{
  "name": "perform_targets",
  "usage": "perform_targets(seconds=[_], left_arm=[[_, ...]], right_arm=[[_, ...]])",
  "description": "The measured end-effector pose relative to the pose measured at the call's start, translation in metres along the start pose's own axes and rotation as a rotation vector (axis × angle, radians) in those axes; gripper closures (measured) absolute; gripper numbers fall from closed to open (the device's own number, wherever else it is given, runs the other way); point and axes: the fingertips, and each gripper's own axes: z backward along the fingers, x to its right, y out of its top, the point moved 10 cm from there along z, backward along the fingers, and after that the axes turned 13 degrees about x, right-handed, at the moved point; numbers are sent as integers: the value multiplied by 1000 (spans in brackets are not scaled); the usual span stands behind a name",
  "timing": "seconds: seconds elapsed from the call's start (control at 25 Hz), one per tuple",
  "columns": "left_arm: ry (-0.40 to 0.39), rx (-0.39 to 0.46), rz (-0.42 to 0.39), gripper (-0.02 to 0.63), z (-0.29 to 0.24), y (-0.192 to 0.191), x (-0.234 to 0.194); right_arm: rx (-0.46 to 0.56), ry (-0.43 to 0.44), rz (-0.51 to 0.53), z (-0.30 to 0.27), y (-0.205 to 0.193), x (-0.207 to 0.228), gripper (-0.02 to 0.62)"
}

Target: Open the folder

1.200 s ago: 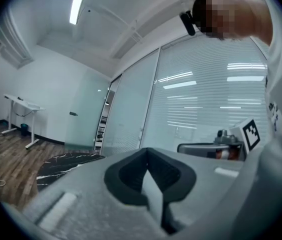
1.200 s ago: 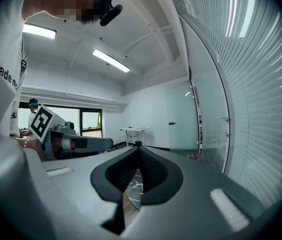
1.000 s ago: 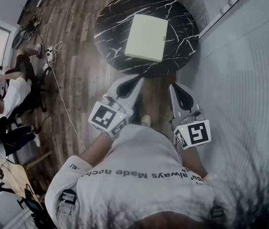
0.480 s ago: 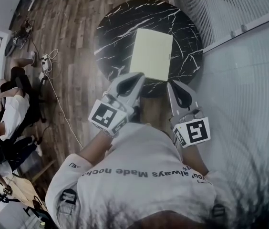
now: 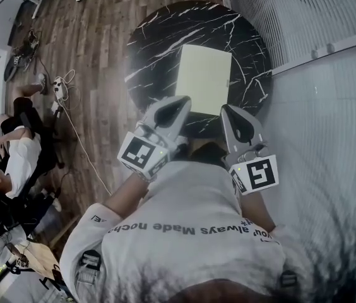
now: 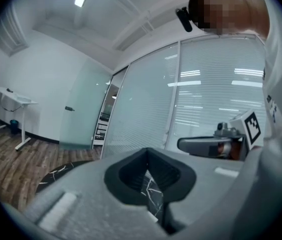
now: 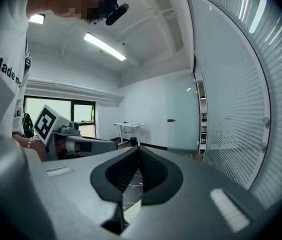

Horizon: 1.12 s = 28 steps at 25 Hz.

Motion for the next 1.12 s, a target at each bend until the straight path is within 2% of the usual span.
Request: perform_targets(seconds=[0.2, 0.4, 0.52, 0.76, 0.92, 1.12], left_arm=[[11, -41, 14, 603, -21, -13, -10], [51, -99, -29, 603, -44, -36, -28], [52, -142, -50, 603, -57, -61, -40], [47, -273, -101, 603, -74, -120, -65], [38, -327, -134, 603, -84, -155, -76], [20, -404, -135, 604, -94, -193, -79]], right_arm=[[-36, -24, -13, -4, -8, 25, 594], [-91, -38, -42, -9, -27, 62, 592], [-143, -55, -69, -9, -52, 86, 560], [-209, -68, -103, -17, -106, 119, 547], [-239, -81, -118, -20, -139, 135, 538], [-281, -88, -168, -19, -176, 146, 537]])
